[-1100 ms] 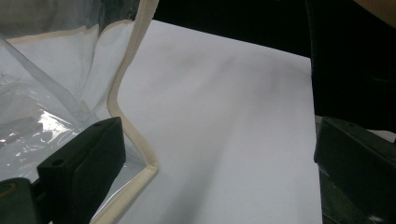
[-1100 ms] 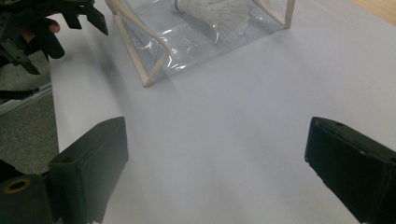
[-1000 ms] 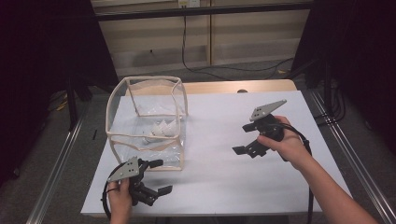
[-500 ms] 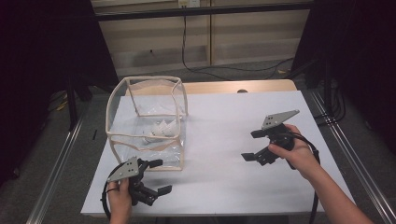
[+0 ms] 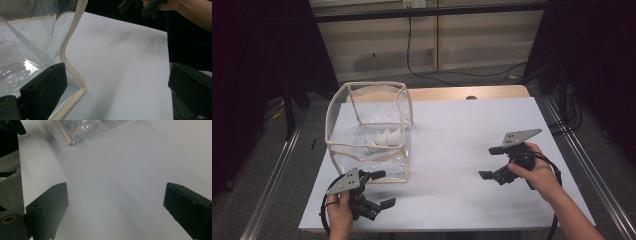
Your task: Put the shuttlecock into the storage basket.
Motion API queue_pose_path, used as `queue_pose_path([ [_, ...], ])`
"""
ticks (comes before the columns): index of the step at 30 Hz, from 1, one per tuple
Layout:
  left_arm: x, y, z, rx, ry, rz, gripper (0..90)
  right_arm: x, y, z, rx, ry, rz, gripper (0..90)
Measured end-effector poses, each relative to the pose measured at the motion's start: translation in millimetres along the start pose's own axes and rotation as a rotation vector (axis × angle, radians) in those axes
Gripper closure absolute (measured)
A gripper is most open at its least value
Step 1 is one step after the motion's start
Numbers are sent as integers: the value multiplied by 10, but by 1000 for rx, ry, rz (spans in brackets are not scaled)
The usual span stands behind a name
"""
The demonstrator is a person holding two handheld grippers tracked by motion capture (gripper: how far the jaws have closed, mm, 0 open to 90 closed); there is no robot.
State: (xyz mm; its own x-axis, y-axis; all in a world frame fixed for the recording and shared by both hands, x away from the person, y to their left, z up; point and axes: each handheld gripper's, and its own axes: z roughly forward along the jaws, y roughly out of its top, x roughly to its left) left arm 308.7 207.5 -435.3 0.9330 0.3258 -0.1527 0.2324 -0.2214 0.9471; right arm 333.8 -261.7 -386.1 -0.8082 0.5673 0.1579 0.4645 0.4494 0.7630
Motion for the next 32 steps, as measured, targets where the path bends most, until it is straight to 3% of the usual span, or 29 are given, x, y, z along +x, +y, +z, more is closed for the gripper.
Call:
queue_pose_path([
  [32,-6,5,0,-4,3,-2,23,-74,-482,-106,-47,-26,52,51],
])
